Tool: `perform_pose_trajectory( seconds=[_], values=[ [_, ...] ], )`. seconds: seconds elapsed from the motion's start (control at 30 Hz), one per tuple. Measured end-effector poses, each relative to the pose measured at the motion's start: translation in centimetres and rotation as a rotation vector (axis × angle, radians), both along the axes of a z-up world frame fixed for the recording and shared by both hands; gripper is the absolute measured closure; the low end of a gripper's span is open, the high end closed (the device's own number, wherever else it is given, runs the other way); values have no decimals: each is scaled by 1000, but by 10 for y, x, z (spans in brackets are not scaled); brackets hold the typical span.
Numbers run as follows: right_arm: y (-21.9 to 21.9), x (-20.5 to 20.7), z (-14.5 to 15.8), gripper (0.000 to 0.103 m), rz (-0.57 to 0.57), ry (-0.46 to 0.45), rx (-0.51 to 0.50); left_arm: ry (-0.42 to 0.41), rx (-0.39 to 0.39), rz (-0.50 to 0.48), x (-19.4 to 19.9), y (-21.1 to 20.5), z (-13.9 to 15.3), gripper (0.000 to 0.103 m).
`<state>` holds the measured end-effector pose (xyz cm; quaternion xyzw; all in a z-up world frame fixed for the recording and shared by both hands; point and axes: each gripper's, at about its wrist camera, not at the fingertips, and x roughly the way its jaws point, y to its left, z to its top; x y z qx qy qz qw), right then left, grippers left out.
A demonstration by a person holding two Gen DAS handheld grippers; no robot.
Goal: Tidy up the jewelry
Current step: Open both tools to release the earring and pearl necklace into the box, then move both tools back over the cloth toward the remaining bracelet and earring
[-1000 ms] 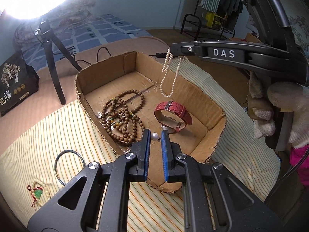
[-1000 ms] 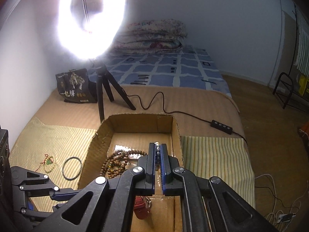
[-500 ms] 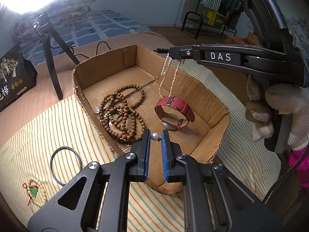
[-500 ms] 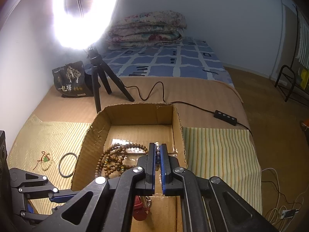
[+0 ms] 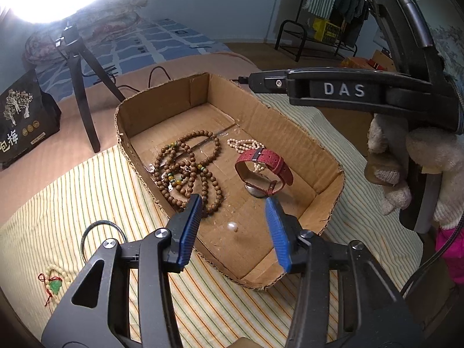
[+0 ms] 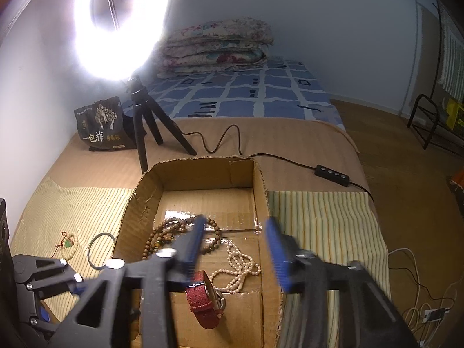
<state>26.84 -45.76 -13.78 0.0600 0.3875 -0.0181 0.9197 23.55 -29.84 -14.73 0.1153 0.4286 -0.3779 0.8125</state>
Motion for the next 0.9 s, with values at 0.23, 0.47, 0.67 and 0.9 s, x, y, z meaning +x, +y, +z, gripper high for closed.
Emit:
perform_pose_trajectory(
  seconds=[0.23, 0.47, 0.67, 0.9],
  values=[
    [-2, -10, 10, 15, -31, -29, -13, -10, 3, 8, -2, 4, 4, 56],
    [1, -16, 19, 1, -47, -48, -25, -21, -3, 24, -5, 16, 12, 56],
    [6, -22, 24, 0, -52, -55, -17, -47, 8, 45, -11, 33, 19, 56],
    [20, -31, 29, 0, -56, -60, -55, -77, 14, 79, -19, 60, 26, 56]
  ],
)
